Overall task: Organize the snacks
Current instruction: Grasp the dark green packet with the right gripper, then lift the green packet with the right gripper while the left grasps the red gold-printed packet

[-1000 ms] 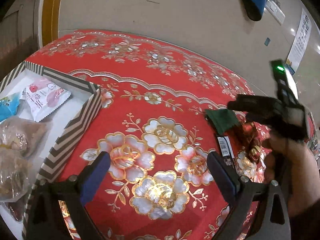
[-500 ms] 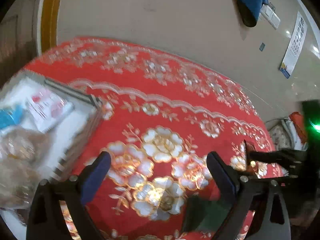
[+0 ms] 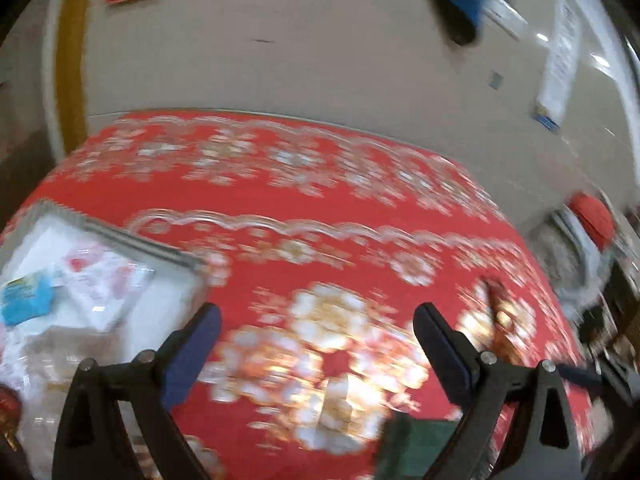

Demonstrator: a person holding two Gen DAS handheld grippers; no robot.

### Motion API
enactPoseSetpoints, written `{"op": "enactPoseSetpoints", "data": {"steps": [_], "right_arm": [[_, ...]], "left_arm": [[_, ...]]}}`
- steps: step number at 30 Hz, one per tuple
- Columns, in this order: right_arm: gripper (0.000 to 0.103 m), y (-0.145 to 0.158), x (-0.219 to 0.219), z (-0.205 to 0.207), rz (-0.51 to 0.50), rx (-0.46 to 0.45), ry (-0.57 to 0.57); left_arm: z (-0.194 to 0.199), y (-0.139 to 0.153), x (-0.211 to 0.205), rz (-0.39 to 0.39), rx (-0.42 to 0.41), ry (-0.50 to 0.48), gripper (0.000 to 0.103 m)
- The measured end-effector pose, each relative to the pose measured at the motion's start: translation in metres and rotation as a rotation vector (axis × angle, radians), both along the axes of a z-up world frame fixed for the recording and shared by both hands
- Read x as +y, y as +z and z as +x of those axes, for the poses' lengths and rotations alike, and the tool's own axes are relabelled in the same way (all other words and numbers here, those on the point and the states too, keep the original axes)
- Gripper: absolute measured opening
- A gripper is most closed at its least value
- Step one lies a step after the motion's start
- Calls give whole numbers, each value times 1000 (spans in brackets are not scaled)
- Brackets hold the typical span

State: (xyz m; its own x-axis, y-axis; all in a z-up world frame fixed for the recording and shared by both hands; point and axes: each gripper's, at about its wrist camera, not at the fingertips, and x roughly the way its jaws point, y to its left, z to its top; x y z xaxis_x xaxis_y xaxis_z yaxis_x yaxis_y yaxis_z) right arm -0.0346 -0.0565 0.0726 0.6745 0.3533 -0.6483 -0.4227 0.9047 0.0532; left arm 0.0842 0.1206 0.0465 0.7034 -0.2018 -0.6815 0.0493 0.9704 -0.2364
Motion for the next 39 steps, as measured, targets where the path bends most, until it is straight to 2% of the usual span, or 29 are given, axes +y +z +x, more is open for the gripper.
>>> {"op": "enactPoseSetpoints", "data": {"steps": [2,5,7,11,15,19,22,23,24,26,30,33,36,39], "right_arm": [[68,-6,30,4,-125,31,104],[68,-23,50,24,-244,139,207],[68,-30,56,27,-290,165,232],[68,-33,64,31,-299,210,325],[68,-48,70,41,-363,264,340],[68,-52,67,41,-323,312,372],[66,-52,63,40,-294,313,353],[61,-52,64,37,-286,306,351],[51,-52,61,37,-281,301,349],[45,-50,61,32,-270,294,342],[44,-51,60,16,-248,240,306],[44,-45,46,5,-181,184,258],[44,-32,18,-2,-123,109,139],[44,-16,-32,1,-34,31,-83]], "left_arm": [[0,0,5,0,-6,24,98],[0,0,7,1,-6,29,98],[0,-3,7,-3,2,22,98],[0,-6,2,-2,16,12,98],[0,-6,1,0,19,4,98],[1,-7,2,-3,24,7,98],[1,-8,1,0,28,7,98],[1,-8,1,2,29,7,98],[1,-9,1,4,29,5,98],[1,-10,0,11,31,5,98],[2,-11,0,19,33,6,98],[1,-12,-2,26,33,6,98],[1,-13,-5,38,36,-2,98],[-2,-12,-17,55,22,-43,98]]}}
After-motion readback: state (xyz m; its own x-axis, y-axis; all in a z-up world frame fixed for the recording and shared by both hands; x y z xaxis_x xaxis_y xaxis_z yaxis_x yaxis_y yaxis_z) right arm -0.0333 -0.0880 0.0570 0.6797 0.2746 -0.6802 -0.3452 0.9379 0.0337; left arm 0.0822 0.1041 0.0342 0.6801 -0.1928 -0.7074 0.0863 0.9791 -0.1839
